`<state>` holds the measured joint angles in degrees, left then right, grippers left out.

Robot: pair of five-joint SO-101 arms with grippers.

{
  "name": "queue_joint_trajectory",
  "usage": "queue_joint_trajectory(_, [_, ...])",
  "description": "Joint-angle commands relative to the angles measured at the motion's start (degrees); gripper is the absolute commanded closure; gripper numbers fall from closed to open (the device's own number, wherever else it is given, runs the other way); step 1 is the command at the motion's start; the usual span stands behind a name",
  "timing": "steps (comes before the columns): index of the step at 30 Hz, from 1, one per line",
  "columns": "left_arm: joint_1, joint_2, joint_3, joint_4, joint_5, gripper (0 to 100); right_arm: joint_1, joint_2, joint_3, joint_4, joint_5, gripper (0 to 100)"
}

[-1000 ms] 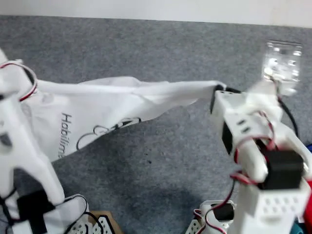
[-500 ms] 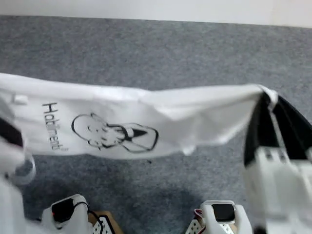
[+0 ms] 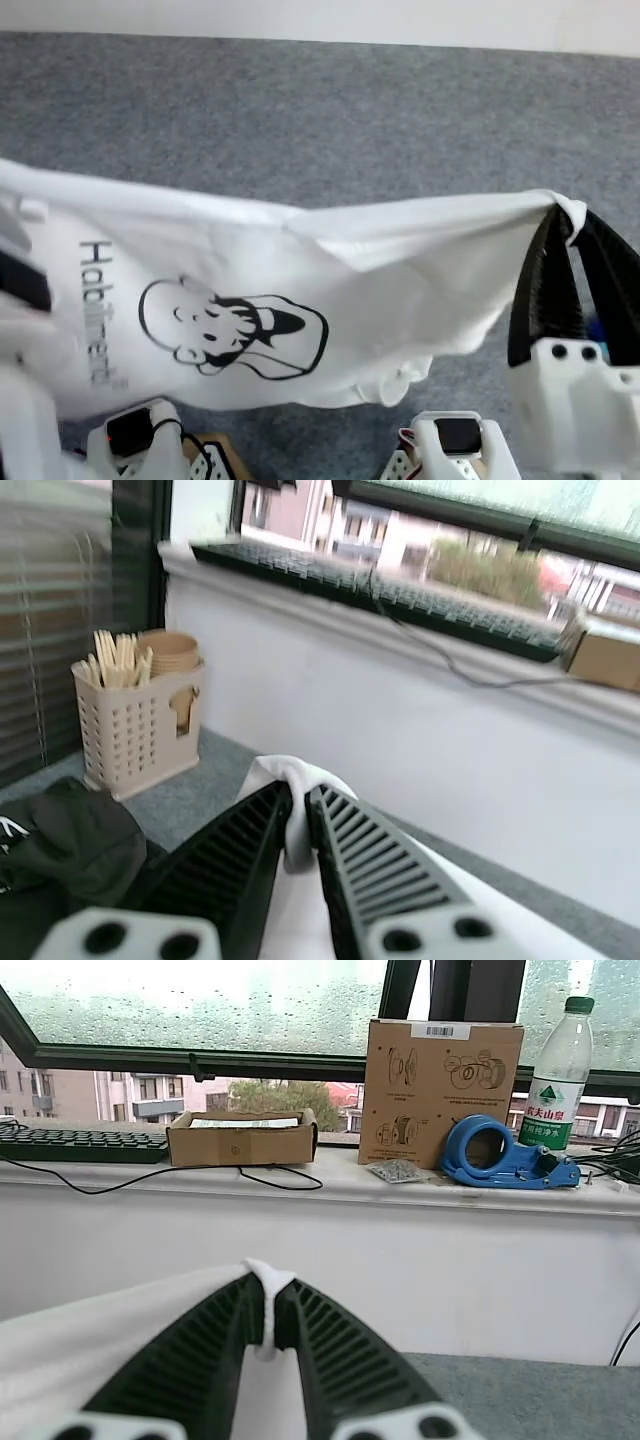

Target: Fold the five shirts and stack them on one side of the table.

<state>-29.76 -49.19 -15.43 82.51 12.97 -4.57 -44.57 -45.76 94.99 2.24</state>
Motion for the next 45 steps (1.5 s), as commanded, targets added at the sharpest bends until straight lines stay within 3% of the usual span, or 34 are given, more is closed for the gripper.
queue_joint_trajectory(1, [-0.8,0.0,12.4,-11.5,0.4,99,0.4,7.3,4.4,-0.7,0.4,99.3])
queue_joint_trajectory(6, [-0.6,0.1,32.7,-31.8,0.5,99,-4.4,18.1,11.2,-6.7,0.2,99.2])
queue_joint_trajectory(11, [-0.5,0.1,49.2,-51.6,0.5,99,-7.9,27.4,18.9,-24.0,0.3,99.2])
queue_joint_trajectory(16, [-0.4,0.2,58.5,-64.4,0.4,99,-8.4,35.7,25.3,-40.6,0.3,99.2])
queue_joint_trajectory(21, [0.0,6.4,59.6,-74.3,0.4,99,-8.2,40.7,28.9,-55.6,0.5,99.2])
queue_joint_trajectory(31, [0.1,27.7,50.1,-88.8,0.4,99,-9.5,46.4,32.0,-69.5,3.0,99.2])
queue_joint_trajectory(38, [1.4,39.8,39.0,-88.6,0.4,99,-10.6,51.4,31.6,-73.4,3.0,99.2])
queue_joint_trajectory(45, [3.9,53.1,19.1,-67.8,0.5,99,-12.5,56.4,26.2,-72.3,0.8,99.2])
